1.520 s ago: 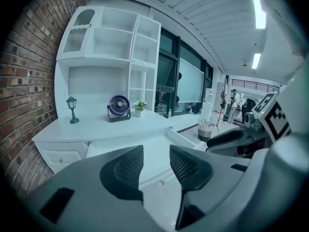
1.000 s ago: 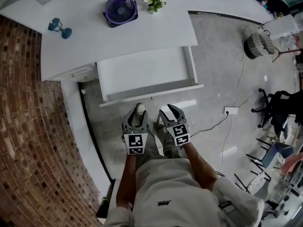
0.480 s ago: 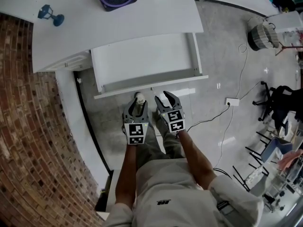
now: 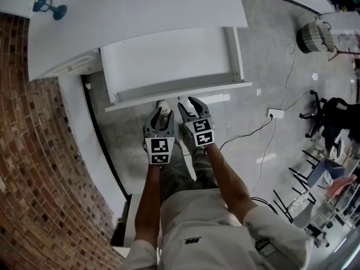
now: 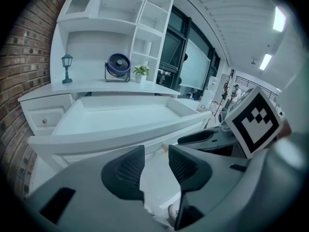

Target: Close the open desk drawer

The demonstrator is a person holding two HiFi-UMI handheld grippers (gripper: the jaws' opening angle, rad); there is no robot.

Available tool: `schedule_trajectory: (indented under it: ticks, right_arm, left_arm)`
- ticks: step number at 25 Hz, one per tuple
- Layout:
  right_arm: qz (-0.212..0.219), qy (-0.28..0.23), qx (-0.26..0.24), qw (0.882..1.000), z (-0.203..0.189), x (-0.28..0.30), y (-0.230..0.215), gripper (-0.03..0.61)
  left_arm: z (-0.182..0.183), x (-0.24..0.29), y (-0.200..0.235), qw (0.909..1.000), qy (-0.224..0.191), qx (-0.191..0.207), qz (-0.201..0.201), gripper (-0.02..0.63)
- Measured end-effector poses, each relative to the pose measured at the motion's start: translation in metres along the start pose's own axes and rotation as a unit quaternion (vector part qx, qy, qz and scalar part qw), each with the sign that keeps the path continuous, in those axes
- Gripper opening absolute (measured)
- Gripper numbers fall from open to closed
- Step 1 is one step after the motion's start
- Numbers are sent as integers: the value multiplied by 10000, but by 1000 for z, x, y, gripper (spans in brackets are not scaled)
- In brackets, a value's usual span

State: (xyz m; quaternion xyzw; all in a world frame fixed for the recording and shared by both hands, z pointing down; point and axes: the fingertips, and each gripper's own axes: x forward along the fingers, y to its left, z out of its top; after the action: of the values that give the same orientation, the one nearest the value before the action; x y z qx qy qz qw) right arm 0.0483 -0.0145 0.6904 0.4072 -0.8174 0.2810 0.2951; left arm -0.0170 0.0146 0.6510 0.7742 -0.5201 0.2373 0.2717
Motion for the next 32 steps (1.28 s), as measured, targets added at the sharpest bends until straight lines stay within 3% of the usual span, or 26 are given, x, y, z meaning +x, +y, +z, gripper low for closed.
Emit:
schedule_trajectory:
  ticks: [11, 17, 32]
  right_arm:
    - [5, 146, 177, 9997, -13, 28, -3, 166]
    - [45, 200, 149, 9997, -14, 37, 4, 83]
    - [-138, 86, 157, 9997, 3, 51, -3, 77]
  left_arm:
    - [-10, 4, 10, 9999, 14, -118, 35, 166]
    - [-15, 5, 16, 9999, 50, -142, 36, 164]
    - [-10, 11, 35, 9999, 51, -134, 19, 159]
